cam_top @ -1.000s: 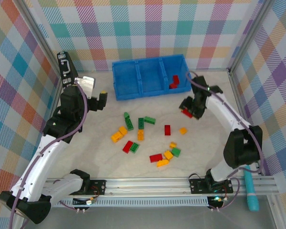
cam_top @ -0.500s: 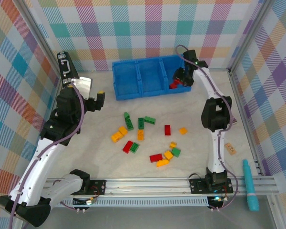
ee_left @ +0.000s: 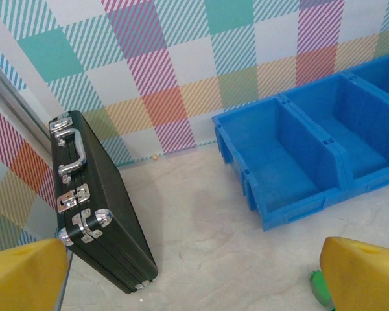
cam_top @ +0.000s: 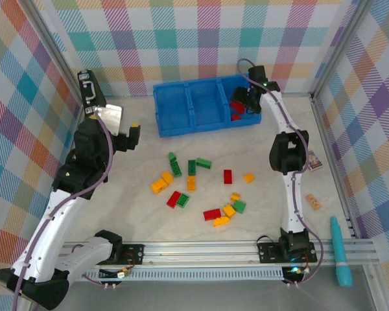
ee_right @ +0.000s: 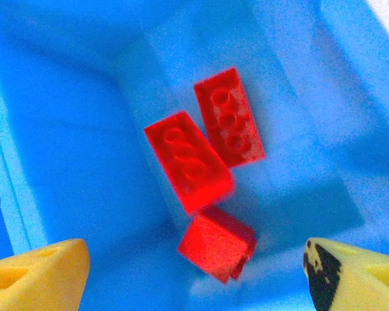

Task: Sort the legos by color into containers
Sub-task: Place the lego in the container.

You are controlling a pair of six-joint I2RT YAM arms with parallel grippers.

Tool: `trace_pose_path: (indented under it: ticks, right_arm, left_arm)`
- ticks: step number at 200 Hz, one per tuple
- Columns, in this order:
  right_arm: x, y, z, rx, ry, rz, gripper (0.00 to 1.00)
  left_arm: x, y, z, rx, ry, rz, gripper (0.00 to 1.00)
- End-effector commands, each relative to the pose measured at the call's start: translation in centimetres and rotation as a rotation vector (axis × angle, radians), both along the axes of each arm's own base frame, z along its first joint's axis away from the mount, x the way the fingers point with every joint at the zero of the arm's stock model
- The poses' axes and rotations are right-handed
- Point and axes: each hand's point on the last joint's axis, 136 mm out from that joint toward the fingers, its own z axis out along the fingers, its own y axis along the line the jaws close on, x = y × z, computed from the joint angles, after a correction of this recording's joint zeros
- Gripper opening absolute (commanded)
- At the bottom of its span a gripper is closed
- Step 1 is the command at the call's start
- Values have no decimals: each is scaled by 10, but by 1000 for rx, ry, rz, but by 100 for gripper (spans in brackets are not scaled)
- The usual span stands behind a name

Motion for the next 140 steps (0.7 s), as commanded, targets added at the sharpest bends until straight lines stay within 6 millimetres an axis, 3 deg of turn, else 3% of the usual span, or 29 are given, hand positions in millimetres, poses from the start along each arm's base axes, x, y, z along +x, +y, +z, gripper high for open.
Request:
trace_pose_path:
  ticks: [1, 29, 57, 75, 115, 129, 140]
  right_arm:
    - [-22, 4, 62, 50, -59, 52, 84]
    - [-65, -1, 99, 28, -86, 108, 85]
    - [-135, -26, 126, -37, -10, 47, 87]
    - [-192, -41, 111, -30, 104, -51, 88]
    - [-360, -97, 60, -109, 438, -419, 91]
    - [-404, -105, 40, -129, 524, -466, 91]
    - [-423, -102, 20, -110, 568, -449, 91]
  left_arm:
    - [1, 3, 4, 13, -24, 4, 100]
    - [4, 3, -11, 51, -45, -8, 100]
    - [8, 11, -14, 87, -36, 19, 100]
    - [8, 18, -14, 88, -40, 43, 100]
    - [20, 26, -33, 66, -1, 54, 100]
    - [24, 31, -37, 17, 8, 60, 100]
    - [26, 35, -38, -1, 11, 64, 100]
